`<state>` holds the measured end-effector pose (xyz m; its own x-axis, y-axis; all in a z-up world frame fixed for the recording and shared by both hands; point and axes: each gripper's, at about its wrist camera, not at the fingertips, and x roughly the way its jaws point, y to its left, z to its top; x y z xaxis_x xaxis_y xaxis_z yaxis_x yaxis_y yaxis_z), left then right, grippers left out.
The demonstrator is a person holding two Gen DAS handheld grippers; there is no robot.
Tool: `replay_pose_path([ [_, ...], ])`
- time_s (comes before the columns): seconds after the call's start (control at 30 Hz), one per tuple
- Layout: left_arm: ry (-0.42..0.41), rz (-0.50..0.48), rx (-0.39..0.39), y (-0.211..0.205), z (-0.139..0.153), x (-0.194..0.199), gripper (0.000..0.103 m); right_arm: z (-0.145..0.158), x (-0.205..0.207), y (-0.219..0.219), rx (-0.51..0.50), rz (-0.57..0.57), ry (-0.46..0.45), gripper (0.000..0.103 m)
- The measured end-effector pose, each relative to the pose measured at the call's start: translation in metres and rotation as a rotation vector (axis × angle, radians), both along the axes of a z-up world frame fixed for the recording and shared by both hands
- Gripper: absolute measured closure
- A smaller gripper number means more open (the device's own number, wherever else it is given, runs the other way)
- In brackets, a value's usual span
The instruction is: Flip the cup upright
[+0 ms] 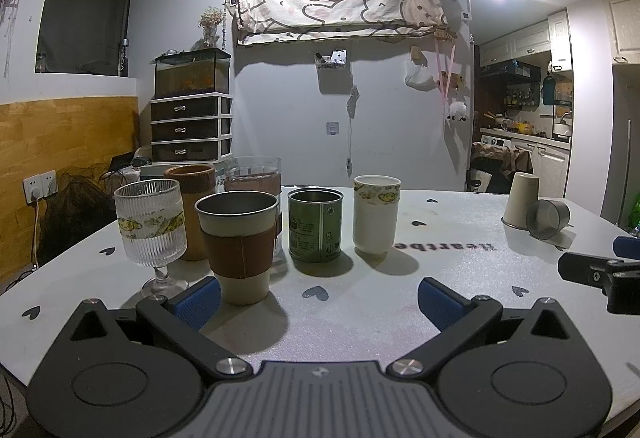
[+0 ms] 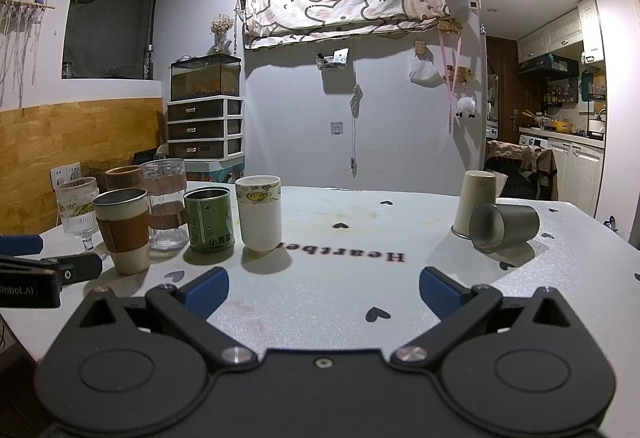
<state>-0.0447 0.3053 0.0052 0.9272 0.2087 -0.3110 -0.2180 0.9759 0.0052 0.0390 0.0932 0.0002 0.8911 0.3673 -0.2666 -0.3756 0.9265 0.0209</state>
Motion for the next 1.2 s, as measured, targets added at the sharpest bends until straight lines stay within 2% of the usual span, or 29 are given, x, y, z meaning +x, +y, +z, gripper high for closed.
replay_pose_path([
  [1.2,0.004,0.0,0.001,0.0008,0.0,0.0011,0.0,0.001,-0.0003,-0.0003,0.0,0.0,0.001,0.001],
])
